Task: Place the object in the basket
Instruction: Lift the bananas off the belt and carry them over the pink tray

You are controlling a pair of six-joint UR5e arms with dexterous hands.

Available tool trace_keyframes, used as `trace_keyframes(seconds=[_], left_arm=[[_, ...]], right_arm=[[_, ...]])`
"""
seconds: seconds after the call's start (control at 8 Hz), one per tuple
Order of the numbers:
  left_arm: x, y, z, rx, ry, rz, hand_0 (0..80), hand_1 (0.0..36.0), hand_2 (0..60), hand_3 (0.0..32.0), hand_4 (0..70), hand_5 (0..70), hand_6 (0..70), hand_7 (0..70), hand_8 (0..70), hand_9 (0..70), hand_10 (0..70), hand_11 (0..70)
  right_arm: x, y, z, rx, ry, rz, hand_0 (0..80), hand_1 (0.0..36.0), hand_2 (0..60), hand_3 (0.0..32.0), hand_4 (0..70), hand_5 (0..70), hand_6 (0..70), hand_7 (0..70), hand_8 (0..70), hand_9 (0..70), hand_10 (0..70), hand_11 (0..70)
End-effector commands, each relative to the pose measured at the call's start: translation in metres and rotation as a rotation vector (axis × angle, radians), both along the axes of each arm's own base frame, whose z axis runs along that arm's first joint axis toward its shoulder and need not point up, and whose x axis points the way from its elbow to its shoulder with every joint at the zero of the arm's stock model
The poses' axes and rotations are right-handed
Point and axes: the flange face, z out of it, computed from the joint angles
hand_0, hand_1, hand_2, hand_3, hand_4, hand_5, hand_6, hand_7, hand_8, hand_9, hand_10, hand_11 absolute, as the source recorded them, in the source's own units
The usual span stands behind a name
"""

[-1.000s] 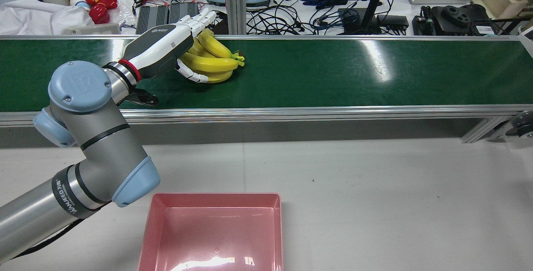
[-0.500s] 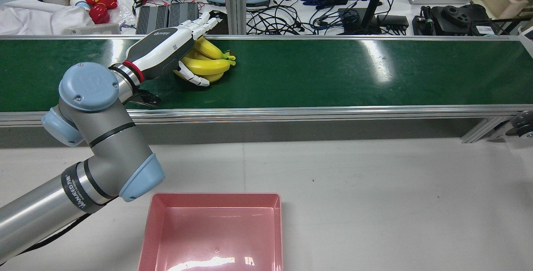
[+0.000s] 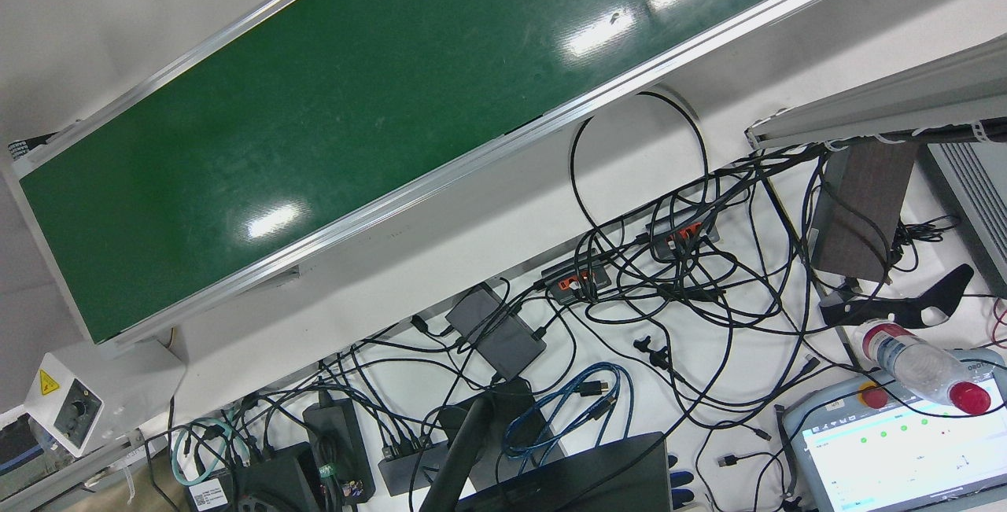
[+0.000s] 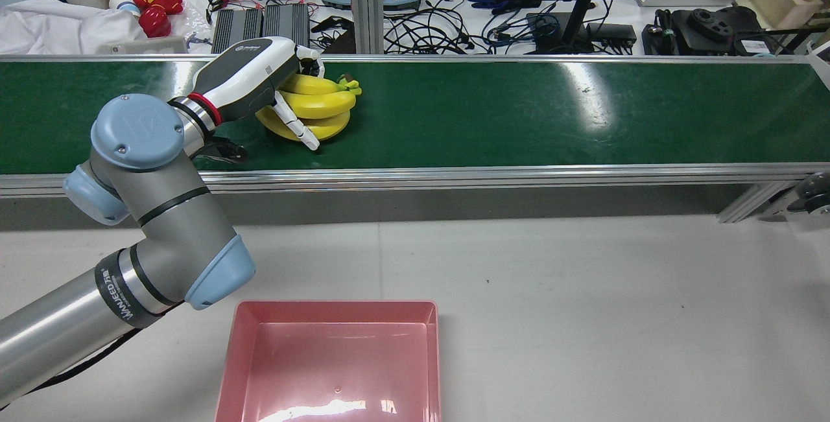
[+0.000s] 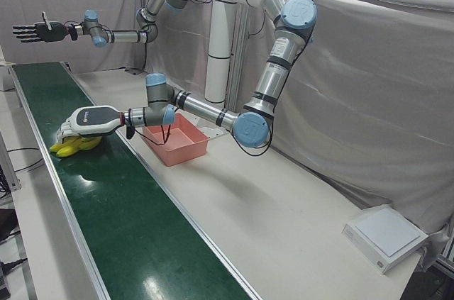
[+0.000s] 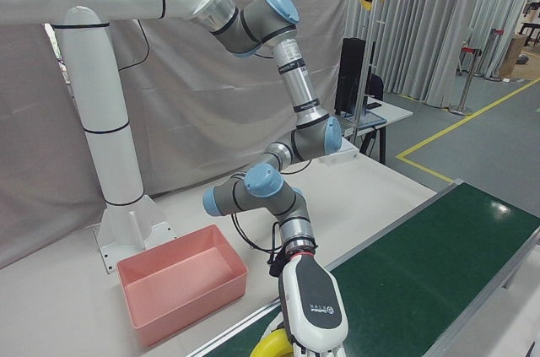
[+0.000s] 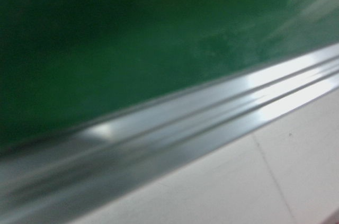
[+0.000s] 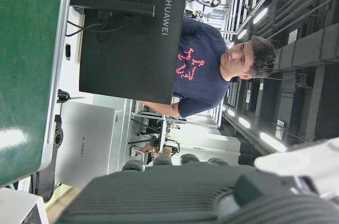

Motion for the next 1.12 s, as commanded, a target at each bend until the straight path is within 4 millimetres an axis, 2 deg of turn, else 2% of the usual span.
trace_keyframes(seconds=[0.0, 0.12, 0.25, 0.5, 0.75, 0.88, 1.0], left_arm=[[-0.015, 0.006, -0.036, 0.029, 0.031, -0.009, 52.7, 21.7, 60.0, 0.0, 52.0, 70.0, 70.0, 70.0, 70.0, 70.0, 66.4, 70.0], [-0.019, 0.006, -0.044, 0.028, 0.031, -0.013, 51.9, 25.3, 60.0, 0.0, 51.7, 70.0, 70.0, 70.0, 70.0, 70.0, 68.0, 70.0], [-0.033, 0.012, -0.057, 0.037, 0.039, -0.019, 50.9, 24.3, 60.0, 0.0, 48.8, 70.0, 70.0, 70.0, 70.0, 70.0, 68.1, 70.0], [-0.075, 0.035, -0.089, 0.065, 0.068, -0.042, 49.8, 20.2, 60.0, 0.0, 45.5, 70.0, 70.0, 70.0, 70.0, 70.0, 68.2, 70.0], [-0.107, 0.082, -0.117, 0.089, 0.091, -0.026, 49.6, 15.7, 60.0, 0.0, 44.5, 70.0, 70.0, 70.0, 70.0, 70.0, 67.9, 70.0], [-0.119, 0.099, -0.121, 0.09, 0.093, -0.018, 49.3, 12.7, 51.6, 0.0, 45.4, 70.0, 70.0, 70.0, 70.0, 70.0, 68.6, 70.0], [-0.121, 0.116, -0.127, 0.098, 0.105, 0.021, 48.7, 9.1, 44.0, 0.0, 49.0, 70.0, 70.0, 70.0, 70.0, 70.0, 70.0, 70.0]], right_arm=[[0.0, 0.0, 0.0, 0.0, 0.0, -0.001, 0.0, 0.0, 0.0, 0.0, 0.0, 0.0, 0.0, 0.0, 0.0, 0.0, 0.0, 0.0], [0.0, 0.0, 0.001, -0.001, 0.0, -0.001, 0.0, 0.0, 0.0, 0.0, 0.0, 0.0, 0.0, 0.0, 0.0, 0.0, 0.0, 0.0], [0.0, 0.0, 0.0, 0.0, 0.0, -0.001, 0.0, 0.0, 0.0, 0.0, 0.0, 0.0, 0.0, 0.0, 0.0, 0.0, 0.0, 0.0], [0.0, 0.0, 0.0, 0.0, 0.0, -0.001, 0.0, 0.0, 0.0, 0.0, 0.0, 0.0, 0.0, 0.0, 0.0, 0.0, 0.0, 0.0], [0.0, 0.0, 0.001, -0.001, 0.0, -0.001, 0.0, 0.0, 0.0, 0.0, 0.0, 0.0, 0.0, 0.0, 0.0, 0.0, 0.0, 0.0], [0.0, 0.001, 0.001, -0.003, 0.002, -0.001, 0.0, 0.0, 0.0, 0.0, 0.0, 0.0, 0.0, 0.0, 0.0, 0.0, 0.0, 0.0], [0.0, 0.0, 0.001, -0.001, 0.002, -0.001, 0.0, 0.0, 0.0, 0.0, 0.0, 0.0, 0.0, 0.0, 0.0, 0.0, 0.0, 0.0]])
